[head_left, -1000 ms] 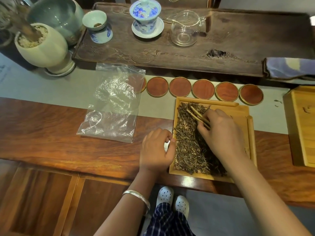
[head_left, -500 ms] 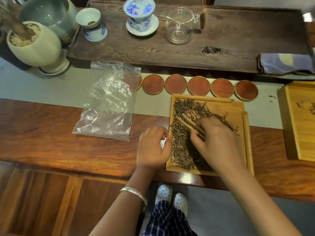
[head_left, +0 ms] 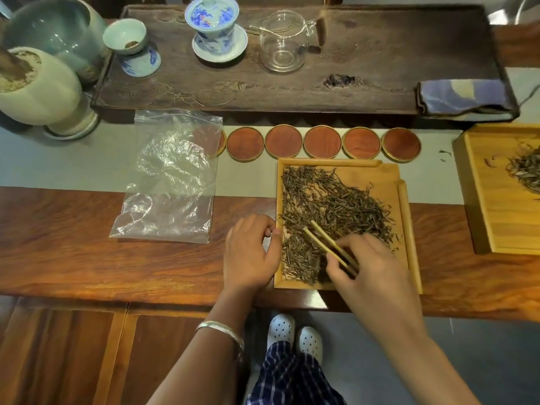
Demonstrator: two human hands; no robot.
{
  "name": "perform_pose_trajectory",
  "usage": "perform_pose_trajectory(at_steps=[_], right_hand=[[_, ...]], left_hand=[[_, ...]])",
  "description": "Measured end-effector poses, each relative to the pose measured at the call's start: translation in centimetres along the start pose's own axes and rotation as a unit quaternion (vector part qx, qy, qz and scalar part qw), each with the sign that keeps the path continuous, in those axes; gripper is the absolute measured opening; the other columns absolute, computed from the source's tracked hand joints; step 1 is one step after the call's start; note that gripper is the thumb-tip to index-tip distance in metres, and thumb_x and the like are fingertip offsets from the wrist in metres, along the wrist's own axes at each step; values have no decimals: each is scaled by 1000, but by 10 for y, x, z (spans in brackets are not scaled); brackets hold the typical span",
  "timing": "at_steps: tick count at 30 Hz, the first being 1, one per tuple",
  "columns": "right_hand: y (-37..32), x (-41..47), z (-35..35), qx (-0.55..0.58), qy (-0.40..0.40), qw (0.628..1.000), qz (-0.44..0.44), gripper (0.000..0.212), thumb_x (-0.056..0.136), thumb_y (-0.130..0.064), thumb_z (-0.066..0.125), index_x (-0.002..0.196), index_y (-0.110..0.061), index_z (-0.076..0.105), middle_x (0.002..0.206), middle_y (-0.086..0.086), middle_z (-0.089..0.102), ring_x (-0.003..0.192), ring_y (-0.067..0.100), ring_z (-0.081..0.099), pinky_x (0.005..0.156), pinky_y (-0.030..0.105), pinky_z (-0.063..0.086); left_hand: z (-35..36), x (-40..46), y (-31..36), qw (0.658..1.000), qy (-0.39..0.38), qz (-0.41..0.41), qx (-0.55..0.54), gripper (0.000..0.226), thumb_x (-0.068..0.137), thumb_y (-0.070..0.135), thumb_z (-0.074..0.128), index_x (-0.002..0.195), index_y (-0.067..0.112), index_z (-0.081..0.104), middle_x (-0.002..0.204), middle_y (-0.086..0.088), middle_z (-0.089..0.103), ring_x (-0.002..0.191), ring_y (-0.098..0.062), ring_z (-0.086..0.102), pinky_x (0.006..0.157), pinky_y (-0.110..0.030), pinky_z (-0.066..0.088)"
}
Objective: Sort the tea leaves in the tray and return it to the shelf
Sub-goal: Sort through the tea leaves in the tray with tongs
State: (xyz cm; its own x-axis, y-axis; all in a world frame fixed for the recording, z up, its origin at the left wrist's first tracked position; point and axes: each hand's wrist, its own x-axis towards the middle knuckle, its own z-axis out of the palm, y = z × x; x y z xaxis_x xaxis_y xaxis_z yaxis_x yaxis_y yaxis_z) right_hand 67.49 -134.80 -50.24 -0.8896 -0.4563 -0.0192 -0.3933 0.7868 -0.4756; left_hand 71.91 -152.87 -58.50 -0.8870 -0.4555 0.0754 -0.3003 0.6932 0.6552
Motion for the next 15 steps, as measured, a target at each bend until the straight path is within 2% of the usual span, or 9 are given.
perform_pose_trajectory(at_steps=[2,5,11,15], right_hand=[[12,-8,-11,24,44,999,16,15,81,-23,69,94,-16,65,82,-6,59,63,13,56,49,25,46],[32,-13,-22,13,72,997,33,15,80,-17,72,93,-11,66,82,0,62,65,19,59,51,30,48],[50,-17,-18,-23,37,998,44,17,81,-18,71,94,-9,66,83,4,62,65,25,60,48,32,48],[60,-27,-21,-19,64,996,62,19,79,-20,71,95,-10,67,82,3,61,63,27,61,49,33,47]], left_hand=[[0,0,-1,1000,-2,0,5,9,86,26,53,79,20,53,75,12,43,72,-13,41,66,-30,30],[1,0,-2,1000,0,5,11,10,85,25,53,79,18,54,76,9,47,73,-18,45,65,-34,35],[2,1,-2,1000,-3,17,25,13,86,28,51,78,17,52,75,5,48,73,-21,45,65,-37,37],[2,2,-1,999,-4,22,39,19,87,30,47,76,14,51,73,2,48,70,-21,43,63,-36,35]])
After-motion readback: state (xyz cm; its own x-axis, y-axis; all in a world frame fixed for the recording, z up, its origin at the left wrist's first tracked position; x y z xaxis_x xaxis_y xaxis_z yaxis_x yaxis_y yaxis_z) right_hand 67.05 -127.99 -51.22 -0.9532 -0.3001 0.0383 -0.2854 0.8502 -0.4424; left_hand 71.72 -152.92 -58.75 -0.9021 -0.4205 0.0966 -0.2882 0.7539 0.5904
